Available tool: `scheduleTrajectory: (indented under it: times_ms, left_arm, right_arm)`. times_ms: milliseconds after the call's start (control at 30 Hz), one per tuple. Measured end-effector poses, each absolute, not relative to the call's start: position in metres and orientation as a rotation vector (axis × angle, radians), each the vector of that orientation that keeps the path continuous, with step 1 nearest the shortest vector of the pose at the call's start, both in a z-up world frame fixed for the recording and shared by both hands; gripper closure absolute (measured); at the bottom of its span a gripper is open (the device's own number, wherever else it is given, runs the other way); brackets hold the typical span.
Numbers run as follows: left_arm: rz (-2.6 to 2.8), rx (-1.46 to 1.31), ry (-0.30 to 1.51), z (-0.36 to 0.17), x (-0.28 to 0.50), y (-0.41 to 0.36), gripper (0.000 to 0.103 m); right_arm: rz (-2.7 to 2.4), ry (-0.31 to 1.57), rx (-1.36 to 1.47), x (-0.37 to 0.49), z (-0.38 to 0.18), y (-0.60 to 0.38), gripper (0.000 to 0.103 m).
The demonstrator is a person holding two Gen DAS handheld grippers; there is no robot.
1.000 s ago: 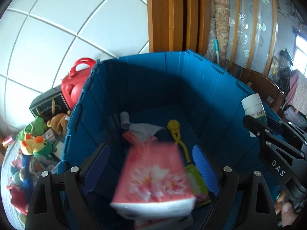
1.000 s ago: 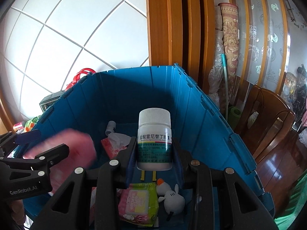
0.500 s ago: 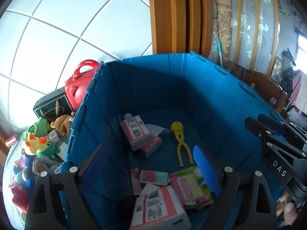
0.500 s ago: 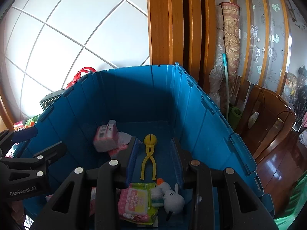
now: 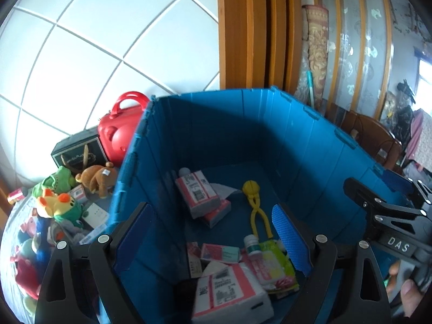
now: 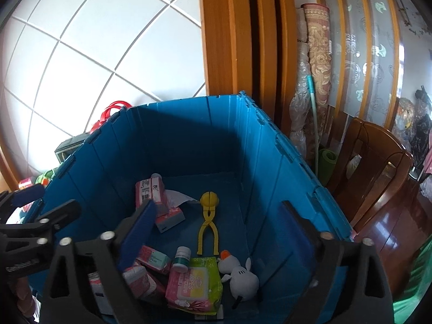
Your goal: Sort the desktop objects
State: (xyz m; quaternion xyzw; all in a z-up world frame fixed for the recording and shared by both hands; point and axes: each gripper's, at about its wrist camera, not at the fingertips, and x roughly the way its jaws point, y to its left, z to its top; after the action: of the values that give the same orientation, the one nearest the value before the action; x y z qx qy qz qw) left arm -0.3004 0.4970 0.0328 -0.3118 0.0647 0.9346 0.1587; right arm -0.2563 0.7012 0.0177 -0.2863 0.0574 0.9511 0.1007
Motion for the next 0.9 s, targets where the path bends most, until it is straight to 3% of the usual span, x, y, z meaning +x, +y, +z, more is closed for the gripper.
scheduleTrajectory:
  times_ms: [200, 300, 467, 900]
  left_arm:
    - [2.811, -0.711, 0.112, 0.064, -0.256, 0.421, 0.009]
    - [2.869, -0.672, 0.083, 0.071, -0.234, 0.373, 0.002]
    - [2.925, -0.680, 0.069, 0.066, -0.197, 0.299, 0.002]
    - [2.947, -0.889, 0.063, 0.020, -0.134, 0.171, 0.002]
  right_arm:
    - [2.846, 0.234, -0.728, -0.230, 0.042, 0.672, 0.000]
    - [2.906, 0.203, -0.662, -0.210, 0.060, 0.631, 0.000]
    - [3.008, 0.169, -0.614, -0.177, 0.074, 0.546, 0.000]
    - [3.026, 0.035, -0.806, -0.113, 0.028, 0.370, 0.000]
